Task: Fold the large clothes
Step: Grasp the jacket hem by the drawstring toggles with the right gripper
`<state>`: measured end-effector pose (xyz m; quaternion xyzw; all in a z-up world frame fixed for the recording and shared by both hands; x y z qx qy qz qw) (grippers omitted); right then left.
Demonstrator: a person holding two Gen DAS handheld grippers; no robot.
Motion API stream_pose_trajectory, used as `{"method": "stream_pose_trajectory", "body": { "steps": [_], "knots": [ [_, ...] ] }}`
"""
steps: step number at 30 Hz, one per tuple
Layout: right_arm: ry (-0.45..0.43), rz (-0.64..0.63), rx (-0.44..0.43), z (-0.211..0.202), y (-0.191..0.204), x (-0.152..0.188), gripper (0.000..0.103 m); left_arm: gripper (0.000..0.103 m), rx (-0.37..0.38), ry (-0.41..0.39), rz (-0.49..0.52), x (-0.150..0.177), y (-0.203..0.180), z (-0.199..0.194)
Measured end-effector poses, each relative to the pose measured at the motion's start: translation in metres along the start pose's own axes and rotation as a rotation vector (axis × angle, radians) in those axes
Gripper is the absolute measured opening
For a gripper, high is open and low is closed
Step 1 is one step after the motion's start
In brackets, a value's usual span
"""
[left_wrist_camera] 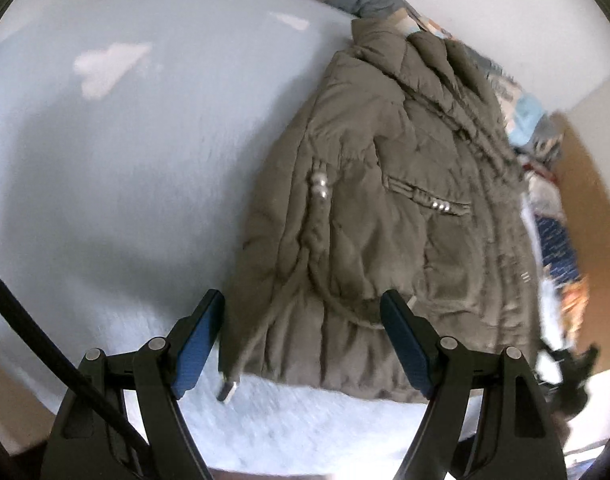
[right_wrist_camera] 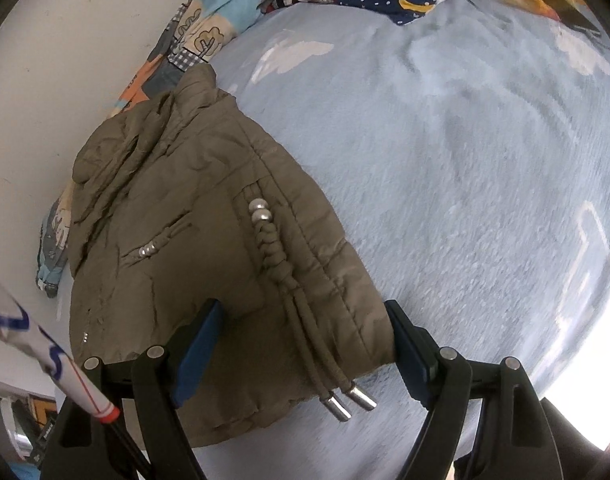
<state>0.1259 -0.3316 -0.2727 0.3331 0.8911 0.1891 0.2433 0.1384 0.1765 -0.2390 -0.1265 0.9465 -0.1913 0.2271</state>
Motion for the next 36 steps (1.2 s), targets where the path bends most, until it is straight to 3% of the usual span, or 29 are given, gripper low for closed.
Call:
{"method": "stream_pose_trajectory", "body": {
  "steps": [8,17,27,30,32,33,36],
  "knots": [
    [0.014,0.052,-0.053,-0.003,-0.009,0.005,0.084,0.079,0.142,0.014,-0.161,0.014,0.022,-0.004],
    [0.02,0.12,-0.12,-0.002,-0.017,0.005,0.084,0.079,0.217,0.034,-0.162,0.021,0.006,0.005],
    [0.043,0.152,-0.201,0.009,-0.007,0.009,0.086,0.079,0.122,-0.014,-0.04,0.024,-0.019,0.013],
    [0.078,0.166,-0.322,0.013,0.005,0.014,0.085,0.079,0.08,-0.04,0.011,0.025,-0.027,0.013],
    [0.047,0.135,-0.319,0.009,0.013,0.017,0.084,0.079,0.049,-0.056,0.042,0.027,-0.031,0.013],
    [0.036,0.125,-0.31,0.009,0.014,0.018,0.082,0.079,0.03,-0.06,0.059,0.027,-0.034,0.015],
    [0.044,0.12,-0.202,0.019,0.009,0.018,0.058,0.079,-0.021,-0.076,0.098,0.029,-0.039,0.021]
  ]
}}
Point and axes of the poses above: each gripper's, at about its wrist camera, not at the fingertips, and z roughly the way its jaws point, y to its left, x to its underside, the point moved 1 cm from there along z, roughly the way its jaws point, and after that the axes turned 2 degrees about z, right-handed, at the moved point
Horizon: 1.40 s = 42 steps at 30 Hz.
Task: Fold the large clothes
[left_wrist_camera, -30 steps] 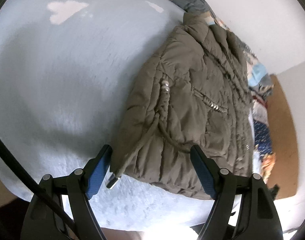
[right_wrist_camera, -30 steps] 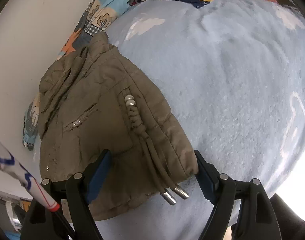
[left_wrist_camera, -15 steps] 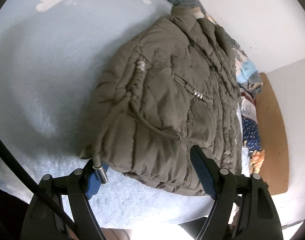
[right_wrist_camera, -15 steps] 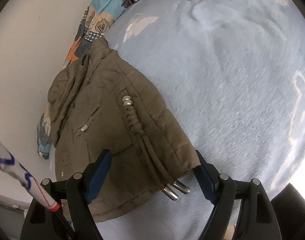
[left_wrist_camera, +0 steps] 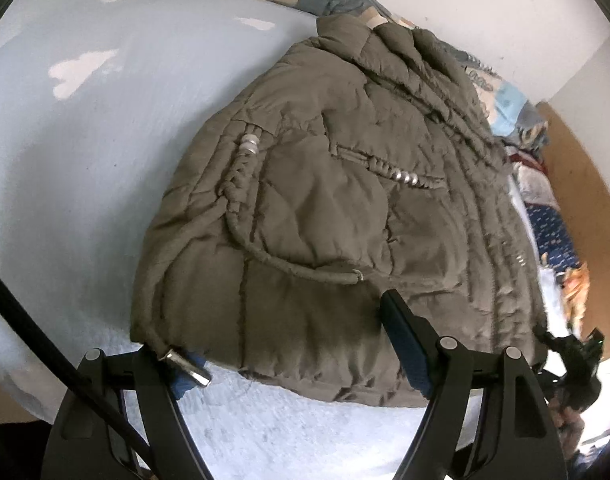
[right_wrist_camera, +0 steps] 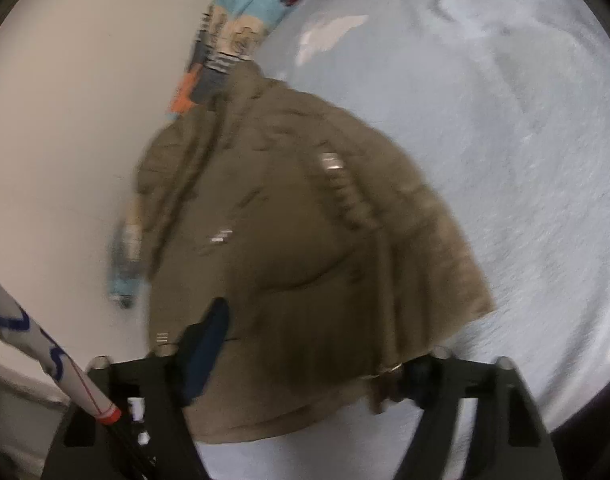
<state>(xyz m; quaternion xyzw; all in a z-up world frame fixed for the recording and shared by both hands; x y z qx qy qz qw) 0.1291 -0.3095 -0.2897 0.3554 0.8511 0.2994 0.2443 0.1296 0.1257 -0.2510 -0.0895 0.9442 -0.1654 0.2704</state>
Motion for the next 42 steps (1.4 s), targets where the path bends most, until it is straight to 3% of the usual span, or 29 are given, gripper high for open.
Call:
{"method": "stream_pose_trajectory", "body": {
  "steps": [4,5,7,9,11,16,28,31,35,39,42],
  "knots": [
    [-0.004,0.014,-0.017,0.004,-0.001,-0.003,0.055,0.079,-0.053,-0.026,0.049,0.001,-0.007,0.003],
    [-0.012,0.011,-0.033,0.003,0.001,-0.004,0.051,0.08,-0.063,-0.034,0.06,0.001,-0.009,0.004],
    [-0.035,-0.012,-0.072,0.0,0.008,-0.005,0.035,0.081,-0.08,-0.044,0.082,0.002,-0.01,0.005],
    [-0.051,-0.059,-0.073,-0.003,0.015,-0.006,0.031,0.085,-0.105,-0.045,0.107,0.002,-0.014,0.008],
    [-0.043,-0.093,-0.043,0.004,0.019,-0.004,0.031,0.088,-0.134,-0.044,0.134,0.004,-0.018,0.013],
    [-0.004,-0.027,-0.048,0.021,0.0,-0.001,0.033,0.091,-0.211,-0.052,0.195,0.006,-0.027,0.02],
    [-0.045,0.003,-0.078,0.018,-0.007,0.001,0.038,0.093,-0.224,-0.065,0.191,0.004,-0.028,0.023],
    [-0.051,0.042,-0.102,0.015,-0.015,0.001,0.039,0.086,-0.227,-0.081,0.203,0.007,-0.027,0.018],
    [-0.019,0.091,-0.143,0.016,-0.021,-0.003,0.04,0.068,-0.23,-0.107,0.221,0.006,-0.029,0.01],
    [-0.003,0.077,-0.127,0.016,-0.019,-0.004,0.04,0.052,-0.237,-0.131,0.266,0.005,-0.036,0.005],
    [0.008,0.078,-0.112,0.018,-0.016,-0.006,0.04,0.049,-0.261,-0.145,0.31,0.007,-0.043,0.003]
  ]
}}
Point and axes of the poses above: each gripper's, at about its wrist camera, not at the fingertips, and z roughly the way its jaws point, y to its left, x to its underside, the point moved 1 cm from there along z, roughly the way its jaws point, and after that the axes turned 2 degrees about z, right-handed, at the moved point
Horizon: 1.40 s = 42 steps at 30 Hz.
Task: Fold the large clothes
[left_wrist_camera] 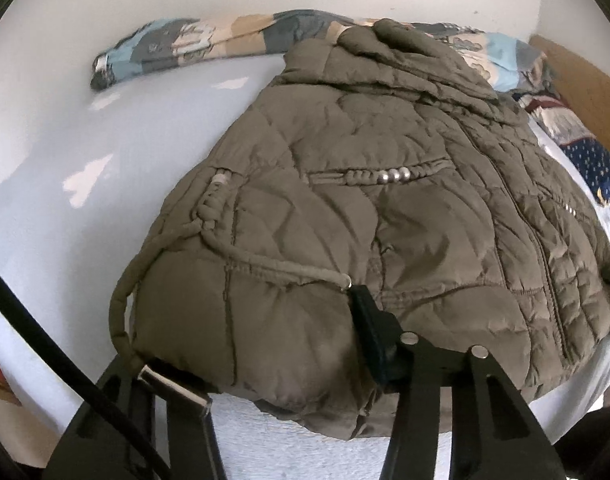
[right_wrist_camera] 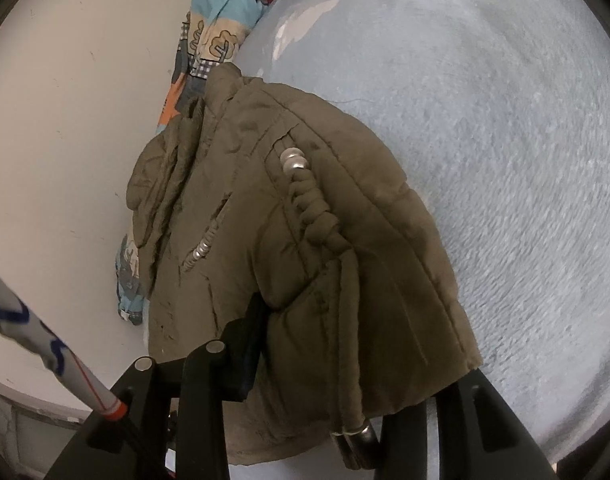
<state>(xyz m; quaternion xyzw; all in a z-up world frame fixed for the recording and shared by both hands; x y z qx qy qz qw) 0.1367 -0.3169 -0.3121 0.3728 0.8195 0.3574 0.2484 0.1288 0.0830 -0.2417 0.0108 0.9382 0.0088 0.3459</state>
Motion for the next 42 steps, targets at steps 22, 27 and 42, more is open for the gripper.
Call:
{"method": "stream_pose_trajectory", "body": {
  "steps": [22,27,42],
  "knots": [
    [-0.126,-0.282,0.108,-0.02,0.052,0.01,0.019,0.027,-0.037,-0.098,0.119,-0.009,-0.015,-0.023],
    [-0.143,-0.301,0.102,-0.026,0.055,0.012,0.018,0.027,-0.049,-0.121,0.138,-0.009,-0.015,-0.03],
    [-0.183,-0.325,0.077,-0.05,0.059,0.018,0.016,0.027,-0.048,-0.154,0.134,-0.007,-0.011,-0.048]
  ]
}}
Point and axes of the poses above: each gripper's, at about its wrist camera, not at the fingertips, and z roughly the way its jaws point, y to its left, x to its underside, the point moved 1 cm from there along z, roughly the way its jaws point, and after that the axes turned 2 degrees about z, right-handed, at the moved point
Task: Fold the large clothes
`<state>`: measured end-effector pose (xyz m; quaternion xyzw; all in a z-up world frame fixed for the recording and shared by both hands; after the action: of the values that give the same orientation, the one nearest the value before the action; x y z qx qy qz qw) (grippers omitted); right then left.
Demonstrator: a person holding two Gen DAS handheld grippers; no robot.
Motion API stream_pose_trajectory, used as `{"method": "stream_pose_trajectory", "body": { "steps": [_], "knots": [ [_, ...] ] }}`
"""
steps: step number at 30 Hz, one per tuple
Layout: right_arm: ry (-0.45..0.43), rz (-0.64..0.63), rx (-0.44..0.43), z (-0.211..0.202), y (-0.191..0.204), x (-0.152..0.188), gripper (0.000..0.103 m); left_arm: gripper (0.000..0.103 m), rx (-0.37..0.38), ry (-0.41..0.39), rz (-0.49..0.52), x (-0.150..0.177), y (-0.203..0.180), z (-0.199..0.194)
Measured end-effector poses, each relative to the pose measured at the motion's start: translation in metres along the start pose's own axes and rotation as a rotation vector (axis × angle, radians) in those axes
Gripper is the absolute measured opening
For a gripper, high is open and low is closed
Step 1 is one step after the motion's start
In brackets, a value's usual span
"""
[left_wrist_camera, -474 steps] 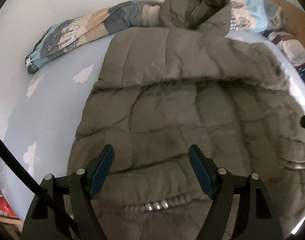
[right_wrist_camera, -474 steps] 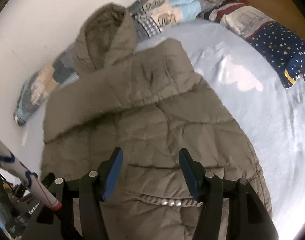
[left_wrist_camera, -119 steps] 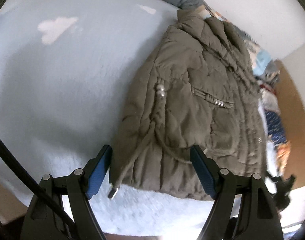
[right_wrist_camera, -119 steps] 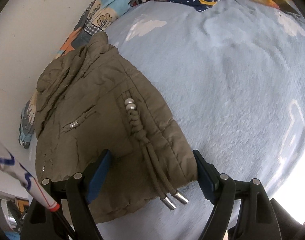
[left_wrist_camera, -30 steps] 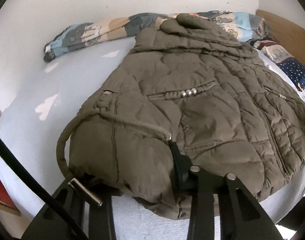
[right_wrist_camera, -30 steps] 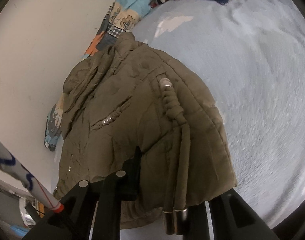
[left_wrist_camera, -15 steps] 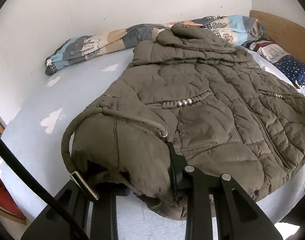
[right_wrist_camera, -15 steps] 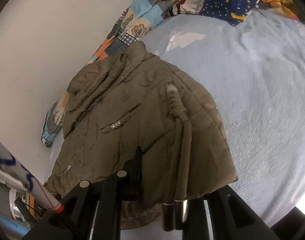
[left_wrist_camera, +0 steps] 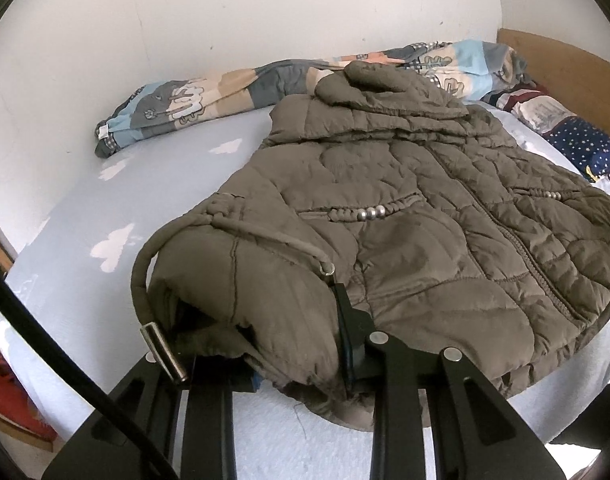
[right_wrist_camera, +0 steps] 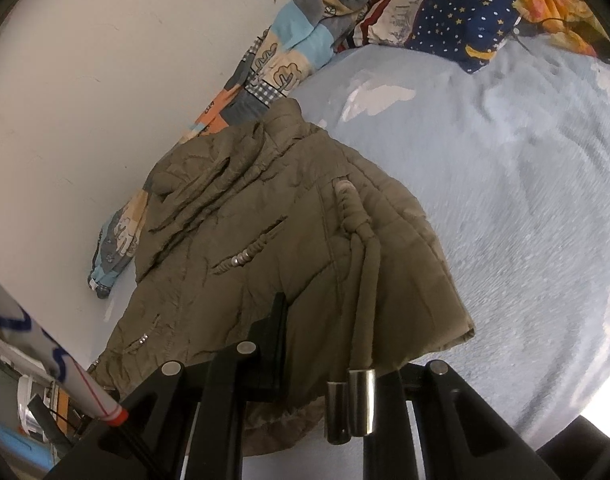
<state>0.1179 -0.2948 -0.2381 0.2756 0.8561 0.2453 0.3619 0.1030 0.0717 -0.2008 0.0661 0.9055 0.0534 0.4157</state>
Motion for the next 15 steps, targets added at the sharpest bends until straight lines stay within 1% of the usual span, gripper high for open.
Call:
{"method": "stream_pose_trajectory", "body": {
  "steps": [8,15],
  "knots": [
    [-0.039,0.001,-0.049,-0.02,0.007,-0.002,0.015,0.027,0.008,-0.028,-0.004,-0.003,0.006,-0.016],
    [-0.055,0.028,-0.096,-0.035,0.008,-0.004,0.015,0.027,0.031,-0.039,-0.005,-0.007,0.014,-0.027]
  ]
}}
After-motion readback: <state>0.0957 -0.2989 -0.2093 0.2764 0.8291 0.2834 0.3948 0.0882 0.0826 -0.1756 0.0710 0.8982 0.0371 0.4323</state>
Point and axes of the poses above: each gripper's, at about its wrist camera, not at the fingertips, and z roughly the way its jaws point, y to its left, x to its underside, the point moved 1 cm from there along z, roughly the way its jaws point, and after that the axes turned 2 degrees about z, right-handed, at the moved point
